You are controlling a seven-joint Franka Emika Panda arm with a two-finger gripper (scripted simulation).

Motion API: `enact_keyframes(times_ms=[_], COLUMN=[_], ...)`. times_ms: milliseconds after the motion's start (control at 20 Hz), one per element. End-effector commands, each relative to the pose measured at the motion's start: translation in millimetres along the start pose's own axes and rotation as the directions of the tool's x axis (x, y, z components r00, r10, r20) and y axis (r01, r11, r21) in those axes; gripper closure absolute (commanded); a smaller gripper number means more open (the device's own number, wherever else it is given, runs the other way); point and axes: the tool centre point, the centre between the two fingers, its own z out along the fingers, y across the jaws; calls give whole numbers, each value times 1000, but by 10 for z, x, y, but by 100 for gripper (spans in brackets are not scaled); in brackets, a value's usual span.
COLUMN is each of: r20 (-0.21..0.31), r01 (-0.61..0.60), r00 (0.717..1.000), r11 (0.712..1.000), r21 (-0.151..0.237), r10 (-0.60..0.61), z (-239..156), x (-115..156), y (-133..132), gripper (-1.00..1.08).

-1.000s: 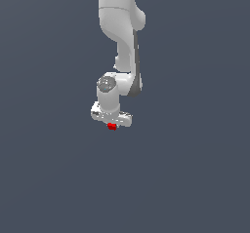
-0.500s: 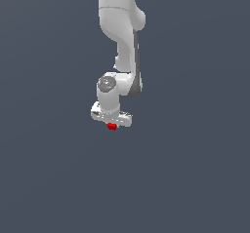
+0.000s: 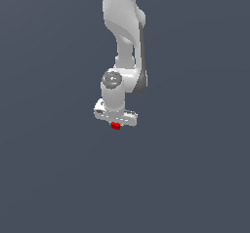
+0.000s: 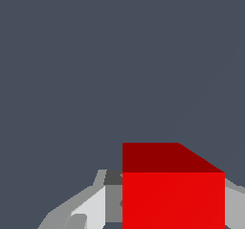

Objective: Pick up the red cube and move it to a goal position.

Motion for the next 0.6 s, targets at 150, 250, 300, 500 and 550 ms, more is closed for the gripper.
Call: enact_keyframes(times_ms=[150,250,300,500,550], r20=[-1,-1,-1,-1,-1], r01=[1,0,0,0,0], r00=[1000,1000,1000,1000,1000], r11=[1000,1000,1000,1000,1000], r21=[0,0,0,0,0], r10=[-1,0,0,0,0], z=[-372,-519,-584,-791,-830], x=[108,154,174,245,259], y=[-317,-440,-496,-675,-709], gripper=[108,108,108,108,108])
